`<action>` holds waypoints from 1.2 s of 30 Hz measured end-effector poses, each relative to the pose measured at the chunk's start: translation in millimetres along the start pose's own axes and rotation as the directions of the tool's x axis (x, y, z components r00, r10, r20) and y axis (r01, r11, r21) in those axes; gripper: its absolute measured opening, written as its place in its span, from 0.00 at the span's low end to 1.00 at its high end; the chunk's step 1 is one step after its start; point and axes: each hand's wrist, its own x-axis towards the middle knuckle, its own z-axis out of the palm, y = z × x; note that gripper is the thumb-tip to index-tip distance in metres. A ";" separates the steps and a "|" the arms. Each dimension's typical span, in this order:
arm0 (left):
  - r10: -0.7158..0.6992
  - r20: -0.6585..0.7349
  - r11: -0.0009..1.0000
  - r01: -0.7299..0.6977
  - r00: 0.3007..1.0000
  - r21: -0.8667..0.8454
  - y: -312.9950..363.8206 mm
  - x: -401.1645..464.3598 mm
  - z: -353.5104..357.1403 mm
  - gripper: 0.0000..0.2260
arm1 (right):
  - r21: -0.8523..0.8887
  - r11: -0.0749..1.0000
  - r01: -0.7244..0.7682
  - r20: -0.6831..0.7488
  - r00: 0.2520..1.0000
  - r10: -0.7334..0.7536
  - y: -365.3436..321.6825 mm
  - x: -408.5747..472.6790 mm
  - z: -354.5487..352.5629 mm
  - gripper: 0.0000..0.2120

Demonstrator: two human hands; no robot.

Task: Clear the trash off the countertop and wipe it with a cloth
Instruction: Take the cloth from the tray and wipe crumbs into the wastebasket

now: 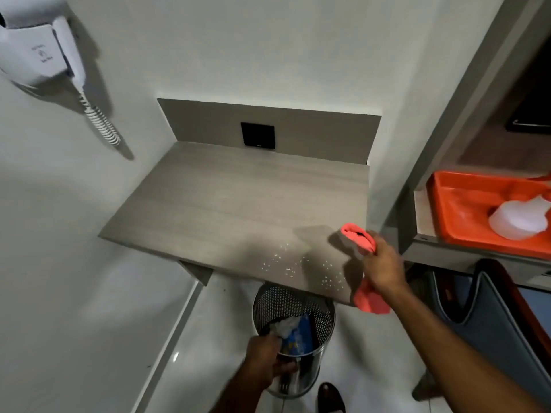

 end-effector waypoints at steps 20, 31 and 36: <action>-0.030 -0.073 0.999 0.032 0.997 0.021 14.4 21.3 -23.3 0.15 | -0.032 0.994 0.106 0.496 0.865 -0.077 3.6 -85.3 107.1 0.21; -0.091 -0.053 0.993 0.095 0.994 0.068 39.2 51.7 -71.4 0.14 | -0.548 0.688 0.475 0.362 0.877 -0.317 -70.5 120.5 162.1 0.15; -0.109 0.025 0.986 0.105 0.994 0.131 43.1 59.9 -96.9 0.11 | -0.538 0.501 0.678 0.519 0.735 -0.437 -62.6 58.3 217.5 0.25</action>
